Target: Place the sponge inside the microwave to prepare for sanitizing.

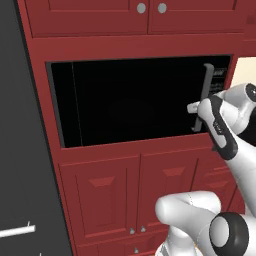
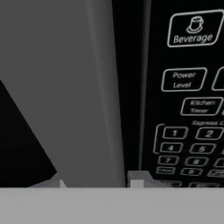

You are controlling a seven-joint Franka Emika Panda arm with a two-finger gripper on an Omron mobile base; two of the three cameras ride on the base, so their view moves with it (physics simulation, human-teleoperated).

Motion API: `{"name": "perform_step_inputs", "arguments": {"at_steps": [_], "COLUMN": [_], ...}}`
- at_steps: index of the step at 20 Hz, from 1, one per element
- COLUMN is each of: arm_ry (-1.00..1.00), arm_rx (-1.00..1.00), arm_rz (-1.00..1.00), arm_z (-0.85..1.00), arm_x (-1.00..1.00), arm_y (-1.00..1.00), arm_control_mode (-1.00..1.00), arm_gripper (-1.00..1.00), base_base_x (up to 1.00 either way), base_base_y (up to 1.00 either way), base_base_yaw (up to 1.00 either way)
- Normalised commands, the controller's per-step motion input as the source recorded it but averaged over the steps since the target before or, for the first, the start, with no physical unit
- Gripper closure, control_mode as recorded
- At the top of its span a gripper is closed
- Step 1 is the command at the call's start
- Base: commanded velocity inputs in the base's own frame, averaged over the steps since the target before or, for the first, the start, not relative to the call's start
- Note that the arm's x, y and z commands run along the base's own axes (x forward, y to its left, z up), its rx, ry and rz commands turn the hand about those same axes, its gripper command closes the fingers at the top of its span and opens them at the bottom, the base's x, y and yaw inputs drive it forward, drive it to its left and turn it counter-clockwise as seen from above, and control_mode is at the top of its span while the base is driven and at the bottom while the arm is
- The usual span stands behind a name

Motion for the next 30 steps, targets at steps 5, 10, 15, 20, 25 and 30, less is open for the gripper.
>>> {"name": "perform_step_inputs", "arguments": {"at_steps": [5,10,15,20,25,30], "arm_ry": [0.05,0.13,0.00,-0.02,0.05,0.00], "arm_rx": [0.02,0.02,0.00,0.00,-0.01,0.00], "arm_rz": [0.00,0.12,0.07,0.04,0.00,-0.01], "arm_z": [-0.05,-0.05,-0.09,-0.01,0.06,0.02], "arm_x": [0.23,-0.30,-0.57,-0.60,-0.52,-0.56], "arm_y": [0.11,0.03,0.15,0.29,0.35,0.30], "arm_control_mode": [-1.00,-1.00,-1.00,-1.00,-1.00,-1.00], "arm_gripper": [1.00,1.00,1.00,1.00,1.00,1.00], "base_base_x": [0.00,0.00,0.00,0.00,0.00,0.00], "base_base_y": [0.00,0.00,0.00,0.00,0.00,0.00], "base_base_yaw": [0.00,0.00,0.00,0.00,0.00,0.00]}}
